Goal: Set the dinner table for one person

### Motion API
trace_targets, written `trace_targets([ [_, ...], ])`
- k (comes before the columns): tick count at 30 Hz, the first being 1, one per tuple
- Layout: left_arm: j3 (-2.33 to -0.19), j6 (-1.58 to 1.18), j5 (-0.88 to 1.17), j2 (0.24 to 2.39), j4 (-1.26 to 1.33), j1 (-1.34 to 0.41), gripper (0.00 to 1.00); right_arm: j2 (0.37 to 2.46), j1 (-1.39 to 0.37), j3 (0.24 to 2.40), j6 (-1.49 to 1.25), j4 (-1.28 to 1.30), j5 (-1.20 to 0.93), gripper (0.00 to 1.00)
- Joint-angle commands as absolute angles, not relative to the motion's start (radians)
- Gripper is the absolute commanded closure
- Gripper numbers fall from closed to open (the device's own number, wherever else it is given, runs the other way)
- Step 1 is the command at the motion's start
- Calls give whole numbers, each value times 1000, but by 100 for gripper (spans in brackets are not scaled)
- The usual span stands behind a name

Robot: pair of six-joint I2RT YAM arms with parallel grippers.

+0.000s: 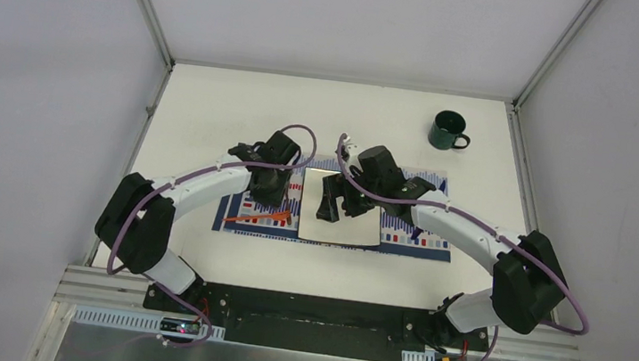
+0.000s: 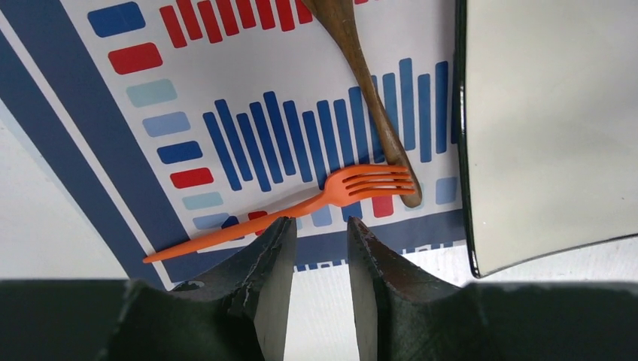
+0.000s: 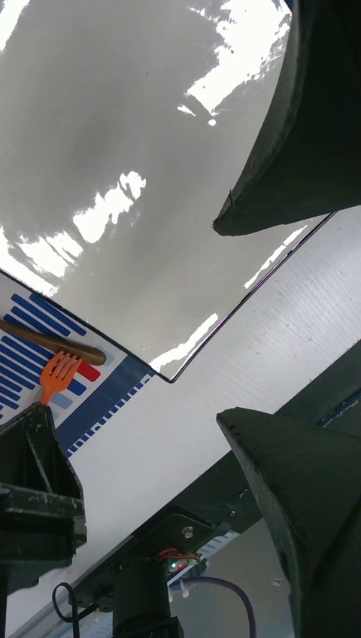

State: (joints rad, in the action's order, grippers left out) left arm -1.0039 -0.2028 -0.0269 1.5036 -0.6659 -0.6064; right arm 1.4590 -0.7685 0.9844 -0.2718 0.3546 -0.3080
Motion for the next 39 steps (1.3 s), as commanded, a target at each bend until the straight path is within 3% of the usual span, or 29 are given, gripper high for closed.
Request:
trace_targets([
  [1,-972,-224,-14,1544,-602,-589,66,1402,-770,981,-278,313,-329,11],
  [5,-935,-236,51,1535,-560,-589,63,1402,-771,971,-277,311,-329,11],
  [8,-913,-248,59,1503,-541,-589,54,1411,-772,974,-276,308,-334,11],
  [39,-964,-212,-7,1565,-571,-576,59,1422,-785,962,-268,298,-341,11],
])
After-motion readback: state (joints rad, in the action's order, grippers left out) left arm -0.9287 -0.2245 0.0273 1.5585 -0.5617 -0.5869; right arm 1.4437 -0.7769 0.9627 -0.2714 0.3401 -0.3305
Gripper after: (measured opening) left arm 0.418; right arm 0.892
